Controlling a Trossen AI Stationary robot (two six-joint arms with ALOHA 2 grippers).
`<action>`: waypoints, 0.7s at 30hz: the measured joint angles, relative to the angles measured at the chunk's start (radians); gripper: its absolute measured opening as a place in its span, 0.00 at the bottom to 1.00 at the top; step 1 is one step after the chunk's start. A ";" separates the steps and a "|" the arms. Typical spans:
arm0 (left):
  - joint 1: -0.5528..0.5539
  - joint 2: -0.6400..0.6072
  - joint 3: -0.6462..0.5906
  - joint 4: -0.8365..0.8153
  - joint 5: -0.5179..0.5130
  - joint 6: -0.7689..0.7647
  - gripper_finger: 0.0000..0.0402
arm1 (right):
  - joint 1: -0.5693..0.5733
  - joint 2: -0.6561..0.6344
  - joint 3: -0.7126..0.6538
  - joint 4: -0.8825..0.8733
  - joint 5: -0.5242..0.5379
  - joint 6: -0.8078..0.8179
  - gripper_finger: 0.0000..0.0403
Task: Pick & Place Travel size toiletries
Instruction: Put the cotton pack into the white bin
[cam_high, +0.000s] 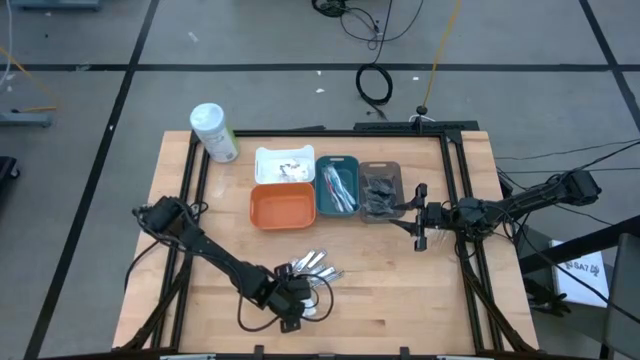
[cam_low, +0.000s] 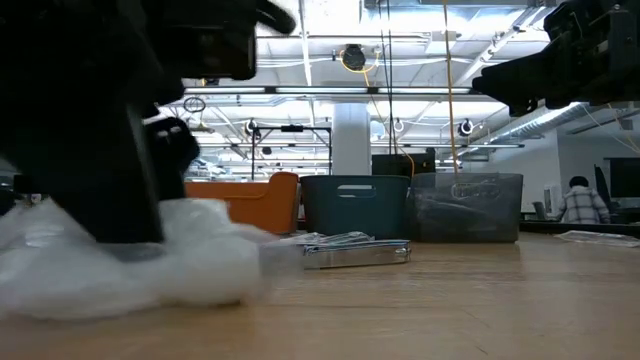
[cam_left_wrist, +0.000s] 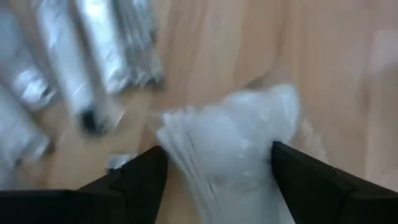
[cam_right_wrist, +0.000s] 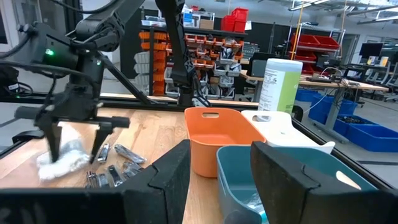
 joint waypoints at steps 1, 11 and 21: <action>0.001 0.009 0.002 0.004 0.004 0.012 0.72 | 0.000 0.000 0.000 0.000 0.000 0.000 0.39; 0.006 -0.045 -0.002 -0.006 0.019 0.090 0.58 | 0.000 0.000 0.000 0.000 0.000 0.000 0.39; 0.011 -0.078 -0.002 0.002 0.017 0.155 0.15 | 0.000 0.000 0.000 0.000 0.000 0.000 0.39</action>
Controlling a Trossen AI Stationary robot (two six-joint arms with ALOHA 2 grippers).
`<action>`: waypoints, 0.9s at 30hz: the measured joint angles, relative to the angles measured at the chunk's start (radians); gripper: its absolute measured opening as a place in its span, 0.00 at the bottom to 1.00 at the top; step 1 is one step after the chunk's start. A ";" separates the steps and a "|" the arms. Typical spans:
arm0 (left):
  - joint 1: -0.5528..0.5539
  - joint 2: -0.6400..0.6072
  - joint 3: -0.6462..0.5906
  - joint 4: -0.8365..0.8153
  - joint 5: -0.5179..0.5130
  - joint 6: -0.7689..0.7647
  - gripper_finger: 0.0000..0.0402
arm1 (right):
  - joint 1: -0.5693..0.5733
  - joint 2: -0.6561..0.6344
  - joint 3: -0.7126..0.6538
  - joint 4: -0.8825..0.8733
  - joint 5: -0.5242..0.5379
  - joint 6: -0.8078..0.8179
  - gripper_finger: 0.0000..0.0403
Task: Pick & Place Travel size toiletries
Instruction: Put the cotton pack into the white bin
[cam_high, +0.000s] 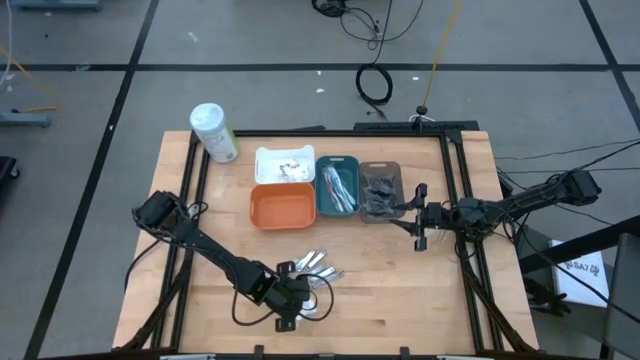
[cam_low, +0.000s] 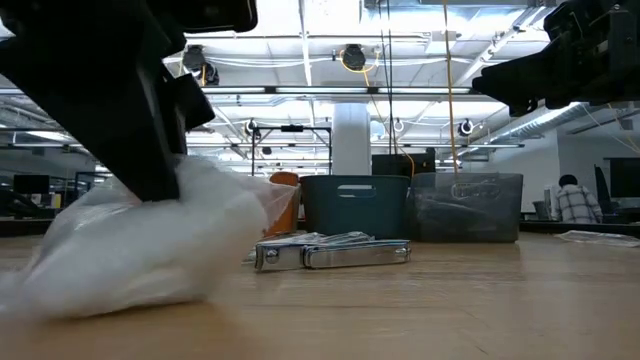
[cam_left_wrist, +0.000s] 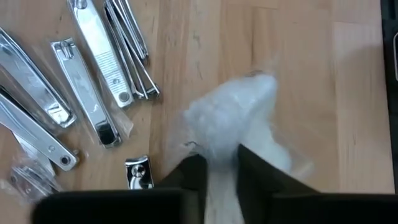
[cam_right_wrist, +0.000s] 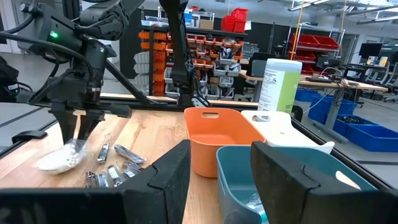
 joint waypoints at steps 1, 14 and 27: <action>0.002 0.000 0.000 0.000 0.000 0.002 0.10 | 0.000 0.000 0.000 0.000 0.000 0.000 0.39; 0.016 -0.046 0.000 0.000 -0.028 0.052 0.01 | 0.000 0.000 0.000 0.000 0.000 0.000 0.39; 0.009 -0.400 0.000 -0.044 -0.360 0.360 0.00 | 0.000 0.000 0.000 -0.011 0.000 0.000 0.39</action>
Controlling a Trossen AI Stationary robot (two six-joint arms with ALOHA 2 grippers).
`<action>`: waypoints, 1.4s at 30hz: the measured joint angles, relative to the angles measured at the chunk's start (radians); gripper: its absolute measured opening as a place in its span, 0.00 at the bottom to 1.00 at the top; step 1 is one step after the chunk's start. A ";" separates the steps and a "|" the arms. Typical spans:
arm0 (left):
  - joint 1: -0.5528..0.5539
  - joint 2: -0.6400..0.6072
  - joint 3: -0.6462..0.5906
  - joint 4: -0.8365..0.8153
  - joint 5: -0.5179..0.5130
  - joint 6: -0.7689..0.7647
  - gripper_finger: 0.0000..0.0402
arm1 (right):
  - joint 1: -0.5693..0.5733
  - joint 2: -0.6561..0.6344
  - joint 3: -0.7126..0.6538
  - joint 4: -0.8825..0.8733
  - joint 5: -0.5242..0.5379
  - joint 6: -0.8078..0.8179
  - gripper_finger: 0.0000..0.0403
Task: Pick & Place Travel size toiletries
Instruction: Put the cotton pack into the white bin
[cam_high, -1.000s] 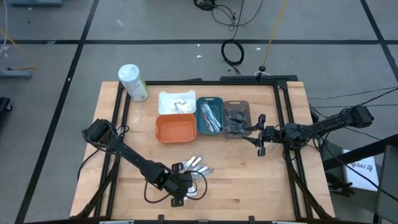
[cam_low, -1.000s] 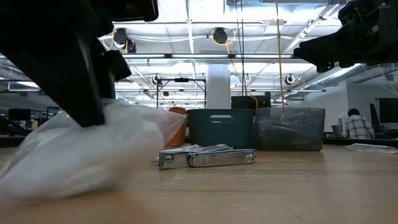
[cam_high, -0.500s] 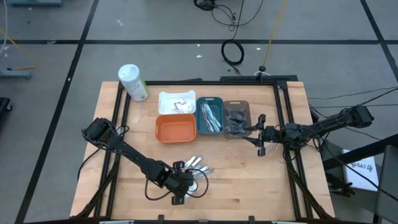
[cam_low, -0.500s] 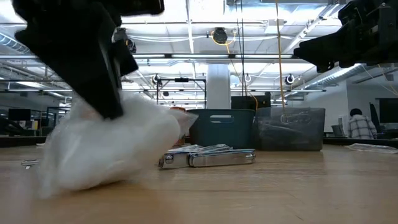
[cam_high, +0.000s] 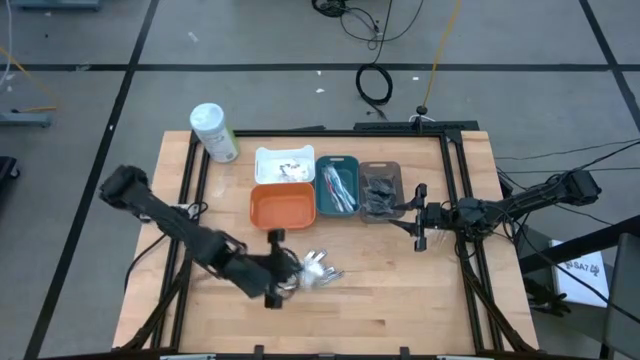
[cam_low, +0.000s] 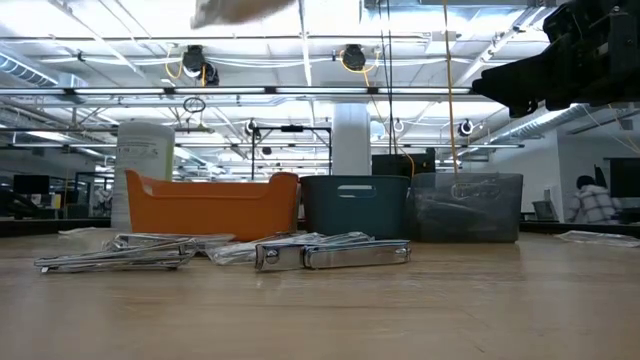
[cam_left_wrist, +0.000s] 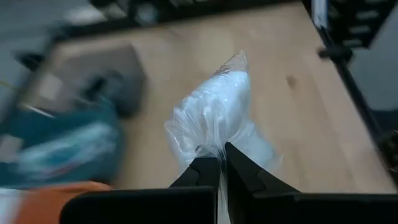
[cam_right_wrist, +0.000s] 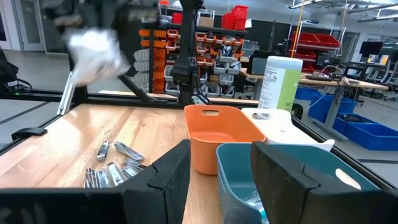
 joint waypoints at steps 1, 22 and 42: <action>0.000 -0.030 0.000 -0.007 -0.030 0.027 0.00 | 0.000 0.000 0.000 0.000 0.000 0.000 0.39; 0.625 -0.174 -0.011 -0.255 -0.174 0.188 0.01 | 0.000 0.000 0.000 -0.003 0.000 0.000 0.39; 0.961 -0.159 -0.383 0.147 0.235 0.160 0.04 | 0.000 0.000 0.000 -0.003 0.000 0.000 0.39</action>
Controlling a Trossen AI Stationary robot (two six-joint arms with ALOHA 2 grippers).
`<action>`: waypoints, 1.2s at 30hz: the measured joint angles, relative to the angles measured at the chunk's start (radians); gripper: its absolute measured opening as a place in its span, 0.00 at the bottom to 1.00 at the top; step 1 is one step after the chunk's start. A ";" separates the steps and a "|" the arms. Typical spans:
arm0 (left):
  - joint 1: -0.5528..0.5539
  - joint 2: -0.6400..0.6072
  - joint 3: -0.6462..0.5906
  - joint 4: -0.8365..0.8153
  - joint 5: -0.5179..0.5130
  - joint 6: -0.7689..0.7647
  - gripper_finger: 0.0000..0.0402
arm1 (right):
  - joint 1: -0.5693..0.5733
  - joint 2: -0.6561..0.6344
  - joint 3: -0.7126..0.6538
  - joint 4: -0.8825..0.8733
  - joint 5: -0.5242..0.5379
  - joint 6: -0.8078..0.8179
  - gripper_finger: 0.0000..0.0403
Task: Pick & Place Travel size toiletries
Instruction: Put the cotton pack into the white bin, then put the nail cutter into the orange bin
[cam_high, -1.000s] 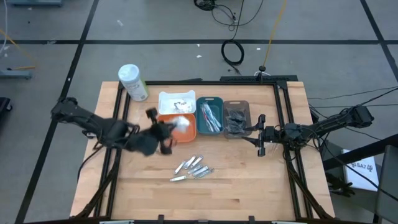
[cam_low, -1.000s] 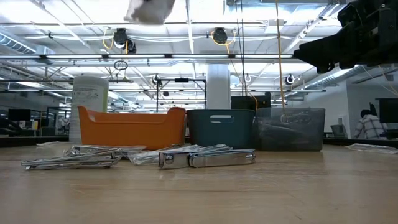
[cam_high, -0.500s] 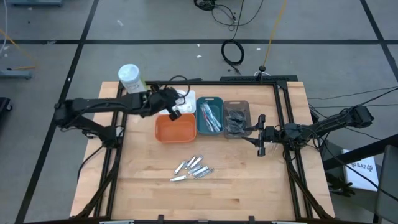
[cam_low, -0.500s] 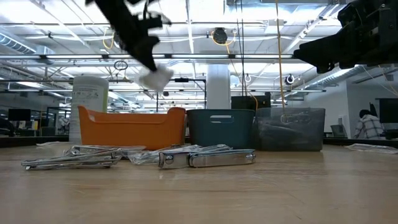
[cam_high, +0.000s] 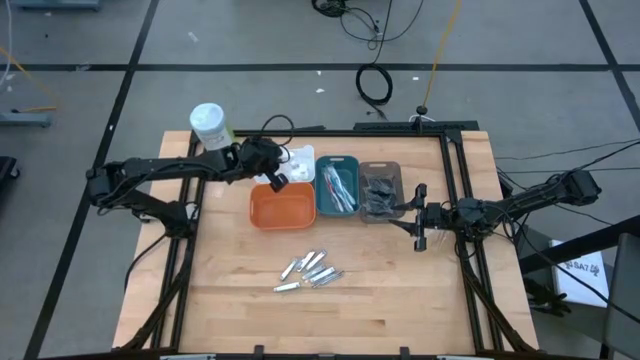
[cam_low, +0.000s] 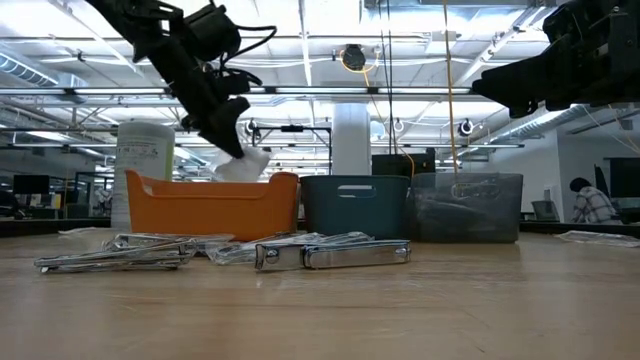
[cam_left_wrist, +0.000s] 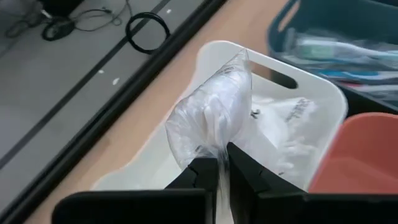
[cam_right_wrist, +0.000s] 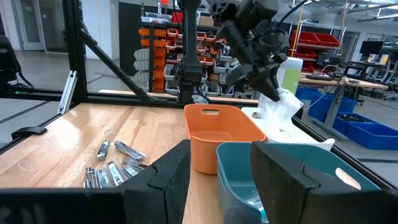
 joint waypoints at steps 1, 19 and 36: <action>0.000 0.002 0.000 0.000 0.003 -0.009 0.05 | 0.000 0.000 0.000 0.000 0.000 0.000 0.39; 0.021 0.002 -0.001 -0.109 -0.017 -0.086 0.61 | 0.000 0.000 0.000 0.000 0.000 0.000 0.39; -0.214 -0.046 0.178 -0.105 0.258 -0.335 0.77 | 0.000 0.000 0.000 0.000 0.000 0.000 0.39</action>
